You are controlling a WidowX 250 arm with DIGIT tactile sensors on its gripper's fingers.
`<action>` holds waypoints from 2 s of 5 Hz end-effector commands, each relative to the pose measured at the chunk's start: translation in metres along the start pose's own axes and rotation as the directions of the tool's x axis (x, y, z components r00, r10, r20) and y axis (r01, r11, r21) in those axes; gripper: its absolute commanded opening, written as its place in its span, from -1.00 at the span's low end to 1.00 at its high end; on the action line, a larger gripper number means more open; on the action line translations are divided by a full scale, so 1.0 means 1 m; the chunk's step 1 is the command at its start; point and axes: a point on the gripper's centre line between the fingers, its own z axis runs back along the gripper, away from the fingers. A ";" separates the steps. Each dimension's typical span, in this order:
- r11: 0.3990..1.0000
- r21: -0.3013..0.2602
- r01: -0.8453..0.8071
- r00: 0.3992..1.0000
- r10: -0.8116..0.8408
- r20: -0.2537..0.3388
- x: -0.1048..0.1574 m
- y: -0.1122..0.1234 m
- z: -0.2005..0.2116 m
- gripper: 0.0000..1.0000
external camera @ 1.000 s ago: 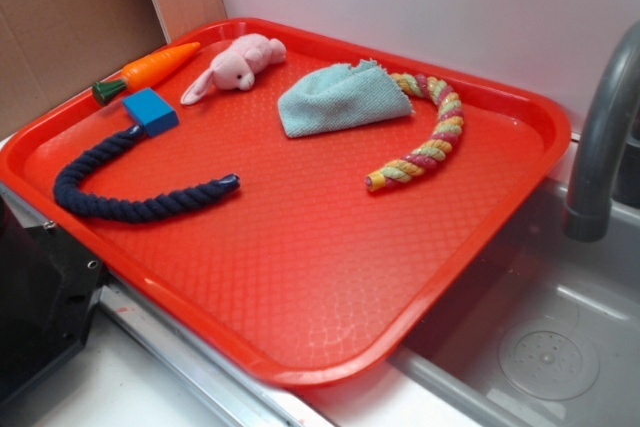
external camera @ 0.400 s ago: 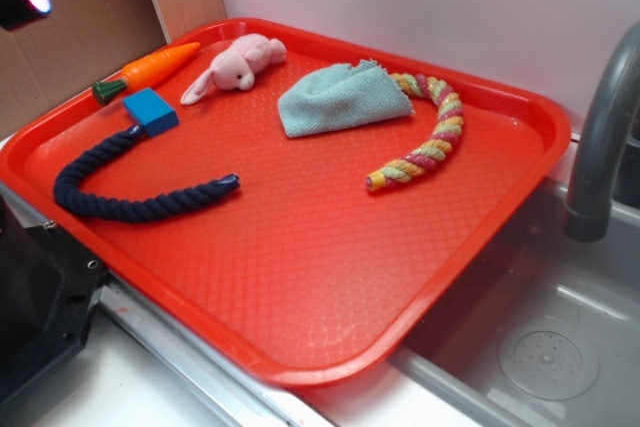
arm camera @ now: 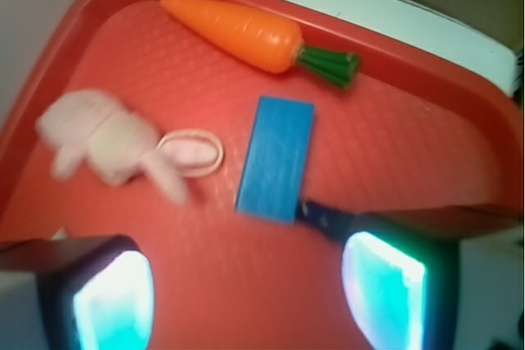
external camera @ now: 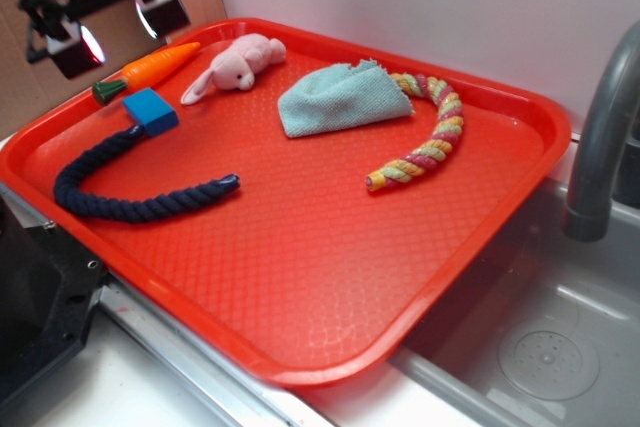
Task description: Grab the blue block.
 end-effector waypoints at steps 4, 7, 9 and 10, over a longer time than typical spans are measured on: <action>0.984 0.123 -0.132 0.986 0.118 0.121 0.034 0.025 -0.062 1.00; 0.990 0.086 -0.107 0.985 0.094 0.142 0.025 0.023 -0.057 -1.00; 0.960 0.072 0.269 0.963 -0.270 0.010 0.011 -0.010 -0.002 -1.00; 0.872 0.000 0.490 0.872 -0.490 -0.028 -0.001 -0.030 0.031 -1.00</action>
